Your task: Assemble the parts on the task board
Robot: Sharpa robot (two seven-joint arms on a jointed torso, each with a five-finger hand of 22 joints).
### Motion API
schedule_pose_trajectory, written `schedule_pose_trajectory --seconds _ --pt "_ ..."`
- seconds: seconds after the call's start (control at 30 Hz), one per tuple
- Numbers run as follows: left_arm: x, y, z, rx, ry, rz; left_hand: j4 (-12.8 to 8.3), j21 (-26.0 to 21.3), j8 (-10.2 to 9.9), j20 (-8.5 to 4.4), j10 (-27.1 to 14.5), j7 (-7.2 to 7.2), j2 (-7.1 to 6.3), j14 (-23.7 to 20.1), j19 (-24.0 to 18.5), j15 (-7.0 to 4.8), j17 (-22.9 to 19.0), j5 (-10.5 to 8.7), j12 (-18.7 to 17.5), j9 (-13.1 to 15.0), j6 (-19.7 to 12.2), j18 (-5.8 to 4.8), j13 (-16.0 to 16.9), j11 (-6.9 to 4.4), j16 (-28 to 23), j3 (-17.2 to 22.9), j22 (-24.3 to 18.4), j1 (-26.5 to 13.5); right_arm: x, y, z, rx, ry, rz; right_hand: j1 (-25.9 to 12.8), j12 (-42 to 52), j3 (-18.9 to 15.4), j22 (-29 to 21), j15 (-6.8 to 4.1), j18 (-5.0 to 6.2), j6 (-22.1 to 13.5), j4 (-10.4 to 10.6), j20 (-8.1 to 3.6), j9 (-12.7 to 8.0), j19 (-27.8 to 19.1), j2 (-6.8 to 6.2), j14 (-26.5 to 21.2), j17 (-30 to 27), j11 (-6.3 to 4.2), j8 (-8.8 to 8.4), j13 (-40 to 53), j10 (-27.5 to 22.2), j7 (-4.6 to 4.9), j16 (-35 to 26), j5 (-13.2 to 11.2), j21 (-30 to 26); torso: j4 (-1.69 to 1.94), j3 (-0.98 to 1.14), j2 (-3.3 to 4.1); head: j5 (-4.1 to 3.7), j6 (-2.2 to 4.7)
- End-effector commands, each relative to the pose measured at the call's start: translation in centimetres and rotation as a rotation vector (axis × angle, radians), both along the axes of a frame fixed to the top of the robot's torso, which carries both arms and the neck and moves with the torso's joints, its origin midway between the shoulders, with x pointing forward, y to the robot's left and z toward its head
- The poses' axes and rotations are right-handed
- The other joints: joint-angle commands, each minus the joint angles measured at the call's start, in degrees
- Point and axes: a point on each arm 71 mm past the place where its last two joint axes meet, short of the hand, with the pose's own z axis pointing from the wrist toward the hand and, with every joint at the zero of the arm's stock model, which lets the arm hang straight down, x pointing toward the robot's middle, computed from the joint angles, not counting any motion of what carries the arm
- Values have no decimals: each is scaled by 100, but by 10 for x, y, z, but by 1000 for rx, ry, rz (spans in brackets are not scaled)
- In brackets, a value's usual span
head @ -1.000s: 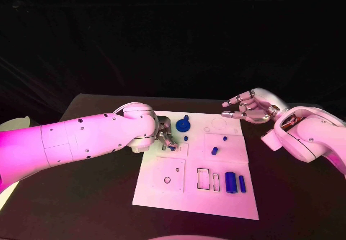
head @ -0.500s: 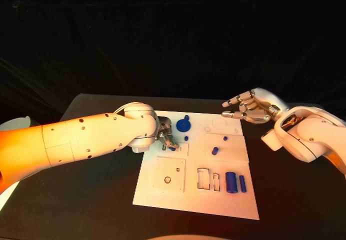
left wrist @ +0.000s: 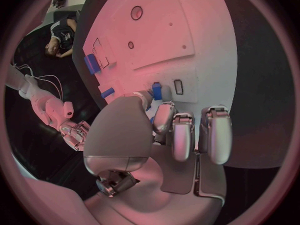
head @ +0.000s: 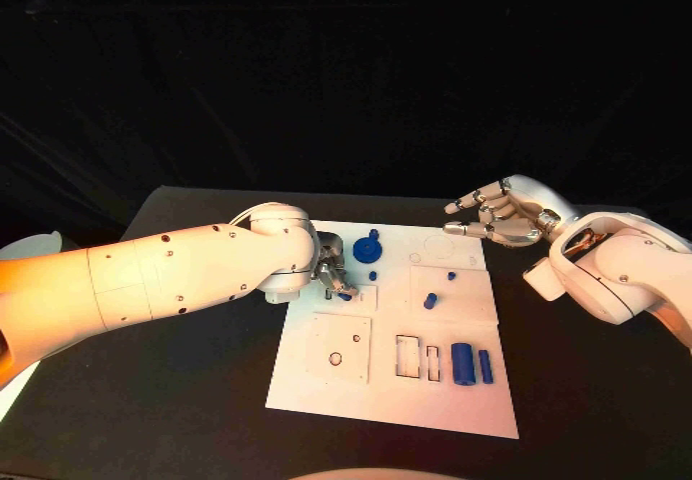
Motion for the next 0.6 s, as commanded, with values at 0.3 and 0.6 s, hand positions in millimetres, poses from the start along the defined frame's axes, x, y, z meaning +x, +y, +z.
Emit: schedule_pose_trajectory --seconds 0.3,0.6 --pt "0 0 -10 34 73 6 -224 62 -43 3 58 -130 -60 583 411 -17 1509 15 45 24 215 -86 21 -15 18 114 1140 -479 -1 1 0 -10 -1 16 -20 -20 -32 -5 -5 49 18 -5 0 8 -38 47 496 1129 -4 21 -3 -22 -15 -28 33 -26 -4 -1 3 -5 -16" --pt "2 -1 -11 34 74 10 -185 83 -57 -9 104 -147 -43 583 431 -28 1509 30 108 35 276 -96 92 -29 18 12 1182 -650 -2 1 0 -10 -2 16 -18 -27 -38 -8 -6 50 21 -8 0 9 -39 52 495 1126 -6 24 -10 -26 -16 -31 38 -29 -1 0 3 -13 -22"
